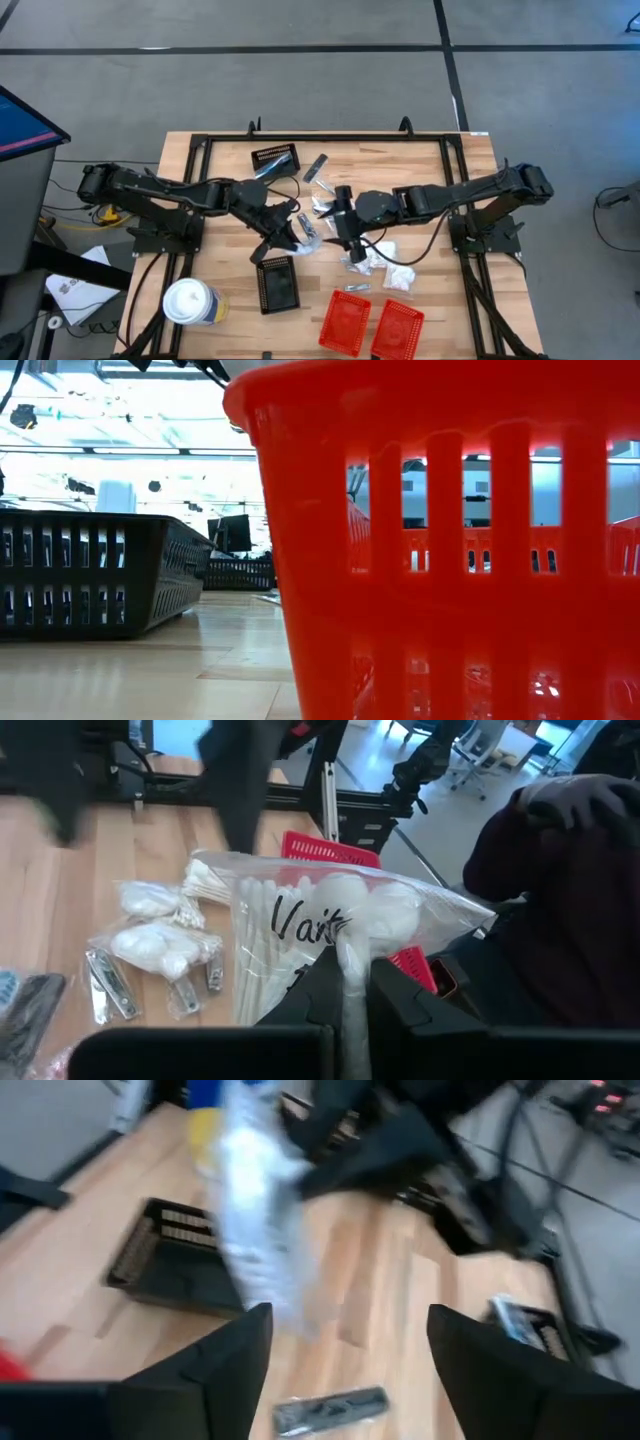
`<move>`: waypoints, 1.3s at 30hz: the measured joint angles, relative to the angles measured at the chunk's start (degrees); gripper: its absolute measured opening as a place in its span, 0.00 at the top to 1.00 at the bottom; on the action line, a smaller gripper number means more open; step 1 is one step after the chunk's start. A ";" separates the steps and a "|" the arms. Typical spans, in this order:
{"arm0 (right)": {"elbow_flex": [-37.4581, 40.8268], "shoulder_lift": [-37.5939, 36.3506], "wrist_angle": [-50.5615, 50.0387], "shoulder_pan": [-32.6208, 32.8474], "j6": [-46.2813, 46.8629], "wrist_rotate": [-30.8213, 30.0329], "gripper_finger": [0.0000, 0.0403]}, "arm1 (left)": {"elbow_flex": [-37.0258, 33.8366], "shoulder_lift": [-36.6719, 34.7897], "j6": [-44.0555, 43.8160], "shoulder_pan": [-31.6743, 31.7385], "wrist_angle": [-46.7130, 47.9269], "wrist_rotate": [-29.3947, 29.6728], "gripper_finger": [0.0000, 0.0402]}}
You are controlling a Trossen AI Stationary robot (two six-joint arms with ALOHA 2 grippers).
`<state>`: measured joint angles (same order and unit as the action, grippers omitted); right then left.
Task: Pick & Place Travel size toiletries
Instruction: Put the cotton pack into the bottom black bin
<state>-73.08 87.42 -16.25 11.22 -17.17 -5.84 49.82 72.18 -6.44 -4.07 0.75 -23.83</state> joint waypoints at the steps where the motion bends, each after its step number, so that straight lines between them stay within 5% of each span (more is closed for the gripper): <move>1: 0.00 -0.04 0.04 0.02 -0.22 1.38 0.35 | 0.00 0.00 0.43 0.13 0.00 0.00 0.98; 5: 0.00 -0.07 0.09 0.05 -0.42 5.64 0.36 | 0.00 0.00 1.70 0.90 -0.32 -0.24 0.97; 17: 0.00 0.07 0.64 -2.54 2.01 6.05 0.36 | 0.04 0.00 4.90 1.05 -0.93 -5.35 0.98; 31: -0.09 0.14 2.19 -3.41 1.75 10.57 0.37 | 0.04 0.00 4.57 2.66 -0.46 -2.63 0.98; 39: 0.00 0.59 1.68 -3.41 1.74 10.60 0.49 | 0.04 0.00 4.88 2.66 -0.47 0.02 0.97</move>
<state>-73.08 88.01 -14.57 7.81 -15.43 4.75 49.87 72.18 -1.56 -1.41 0.29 -23.81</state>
